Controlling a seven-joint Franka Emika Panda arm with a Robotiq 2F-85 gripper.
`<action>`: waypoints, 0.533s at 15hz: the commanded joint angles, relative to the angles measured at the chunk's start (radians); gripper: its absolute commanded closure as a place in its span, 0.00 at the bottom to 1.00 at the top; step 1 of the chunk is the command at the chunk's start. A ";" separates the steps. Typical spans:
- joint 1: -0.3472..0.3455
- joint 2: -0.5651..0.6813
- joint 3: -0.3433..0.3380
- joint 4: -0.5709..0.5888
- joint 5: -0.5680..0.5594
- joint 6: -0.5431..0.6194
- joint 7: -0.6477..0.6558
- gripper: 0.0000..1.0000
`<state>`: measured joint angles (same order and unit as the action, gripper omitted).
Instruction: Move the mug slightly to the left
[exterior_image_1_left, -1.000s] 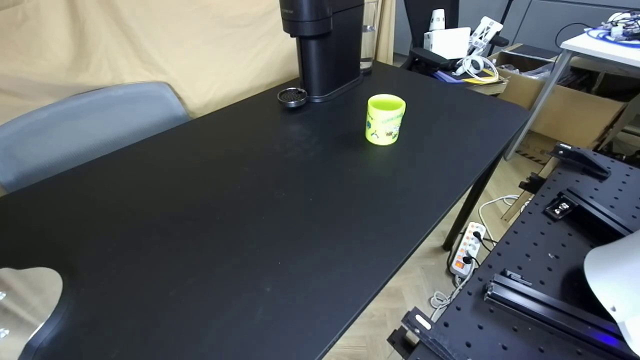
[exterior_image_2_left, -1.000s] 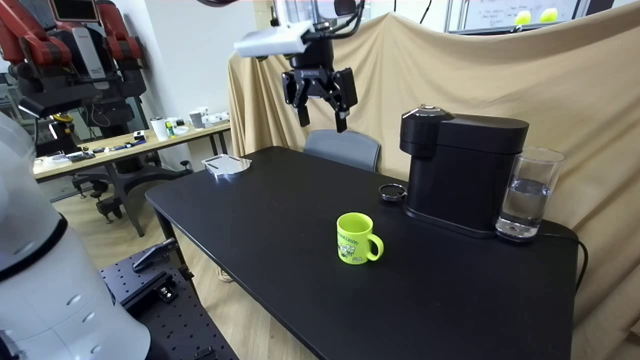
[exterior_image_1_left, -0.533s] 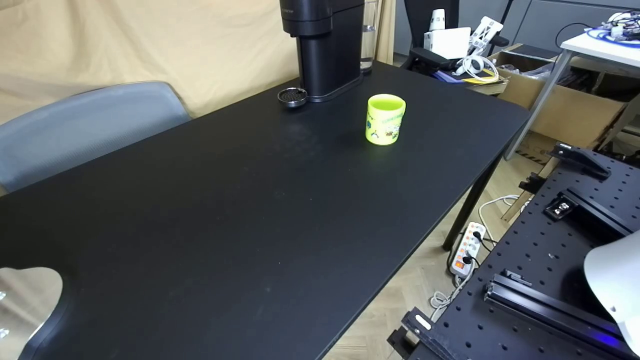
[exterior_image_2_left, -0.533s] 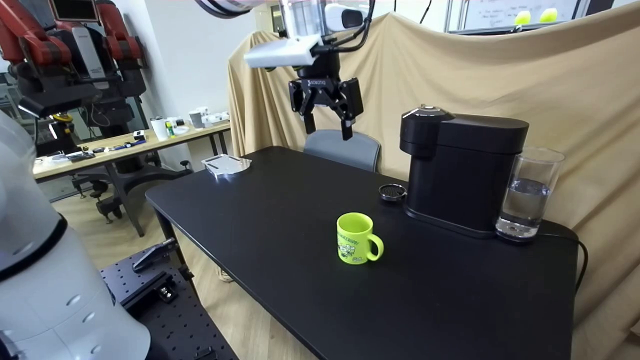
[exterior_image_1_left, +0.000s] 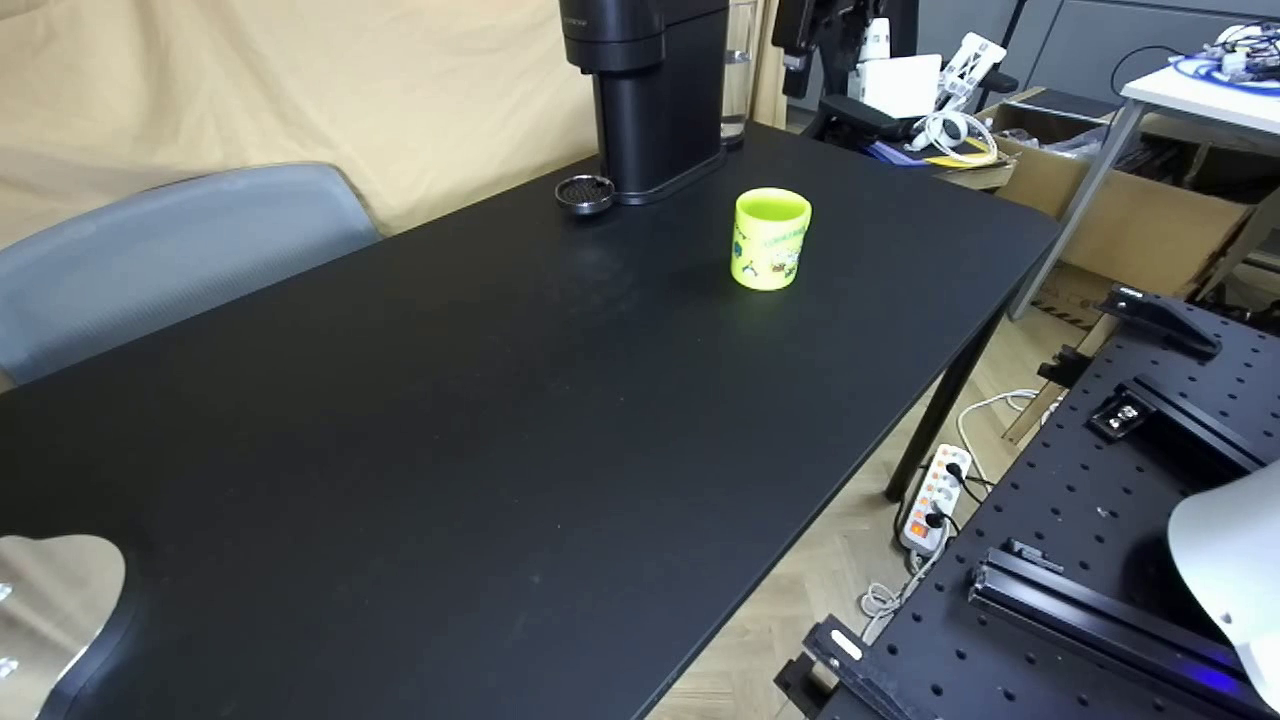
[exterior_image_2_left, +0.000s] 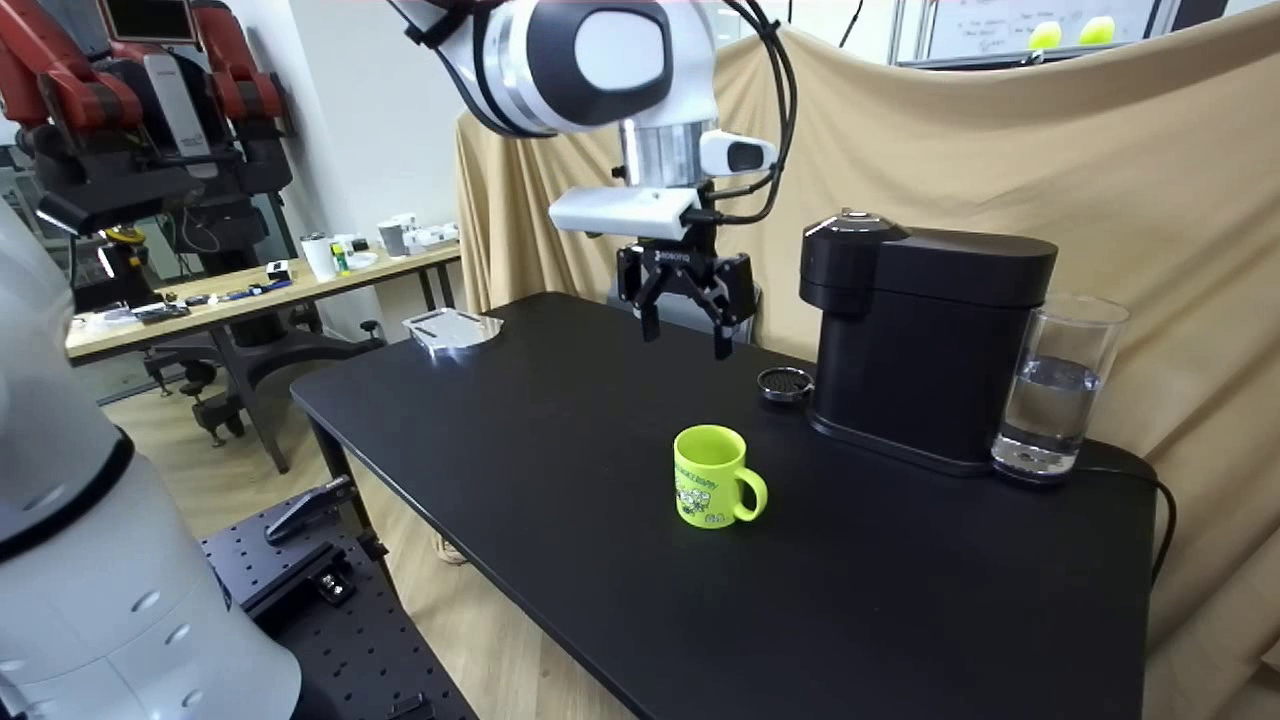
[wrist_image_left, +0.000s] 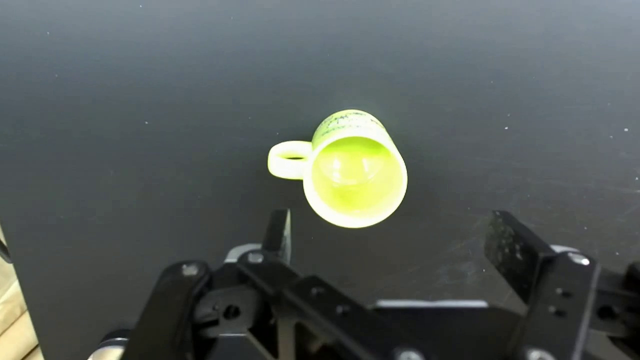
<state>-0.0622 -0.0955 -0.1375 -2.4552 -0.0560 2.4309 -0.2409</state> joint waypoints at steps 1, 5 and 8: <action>-0.010 0.138 0.015 0.098 -0.017 -0.021 -0.010 0.00; -0.006 0.246 0.037 0.170 -0.022 -0.059 -0.022 0.00; 0.001 0.281 0.060 0.177 -0.013 -0.076 -0.003 0.00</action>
<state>-0.0611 0.1469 -0.0997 -2.3165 -0.0605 2.3956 -0.2629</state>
